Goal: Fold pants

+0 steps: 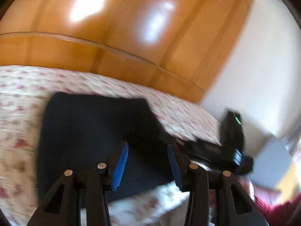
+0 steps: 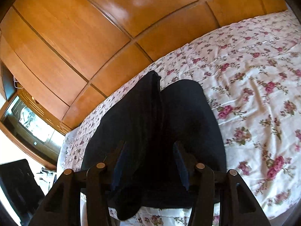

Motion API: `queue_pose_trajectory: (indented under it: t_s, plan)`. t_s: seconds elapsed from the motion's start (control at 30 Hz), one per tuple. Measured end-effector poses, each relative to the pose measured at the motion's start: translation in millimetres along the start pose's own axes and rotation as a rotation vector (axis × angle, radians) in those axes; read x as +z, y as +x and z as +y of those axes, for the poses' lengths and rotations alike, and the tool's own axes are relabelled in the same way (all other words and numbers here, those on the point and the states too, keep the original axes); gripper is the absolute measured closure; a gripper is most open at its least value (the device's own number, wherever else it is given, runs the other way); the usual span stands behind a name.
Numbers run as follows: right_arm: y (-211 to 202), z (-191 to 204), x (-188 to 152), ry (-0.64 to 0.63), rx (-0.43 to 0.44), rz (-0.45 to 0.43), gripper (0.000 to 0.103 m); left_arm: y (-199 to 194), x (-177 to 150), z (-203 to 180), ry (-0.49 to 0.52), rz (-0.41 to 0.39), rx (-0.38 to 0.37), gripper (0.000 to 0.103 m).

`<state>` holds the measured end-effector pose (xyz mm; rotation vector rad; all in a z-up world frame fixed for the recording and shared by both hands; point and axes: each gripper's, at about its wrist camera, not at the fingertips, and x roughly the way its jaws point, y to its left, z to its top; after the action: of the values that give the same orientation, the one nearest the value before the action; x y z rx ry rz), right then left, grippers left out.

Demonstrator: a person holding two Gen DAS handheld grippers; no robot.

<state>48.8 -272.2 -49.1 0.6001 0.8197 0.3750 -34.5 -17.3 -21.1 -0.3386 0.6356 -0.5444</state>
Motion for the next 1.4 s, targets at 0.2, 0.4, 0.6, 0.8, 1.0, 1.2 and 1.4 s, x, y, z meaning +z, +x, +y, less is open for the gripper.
queue_pose_trajectory:
  t_s: [0.2,0.4,0.6,0.8,1.0,1.2,1.4]
  plan:
    - [12.4,5.3,1.3,-0.025,-0.018,0.042,0.05,-10.7,5.2,77.1,-0.169,-0.007,0.291,0.058]
    - [26.0,21.6,-4.3,-0.121,-0.014,0.077,0.084,-2.2,-20.6,94.8,-0.237,0.052,0.318,0.053]
    - [-6.5,45.0,14.7,-0.225,-0.018,-0.021,0.088,3.5,-13.2,59.2,-0.153,0.067,0.297,0.052]
    - [-30.8,22.3,37.9,-0.193,-0.061,-0.065,0.088,21.6,-14.5,8.1,0.068,0.071,0.291,0.052]
    - [-3.1,-25.4,11.5,-0.13,-0.135,0.003,0.086,42.2,-35.0,-11.5,0.239,0.099,0.388,0.049]
    - [-11.9,-41.7,9.9,0.005,-0.077,-0.028,0.077,33.0,-28.1,-8.0,0.209,0.116,0.348,0.049]
    - [-50.8,-26.8,27.2,-0.024,-0.159,-0.119,0.073,13.2,1.9,10.2,0.063,0.101,0.311,0.049]
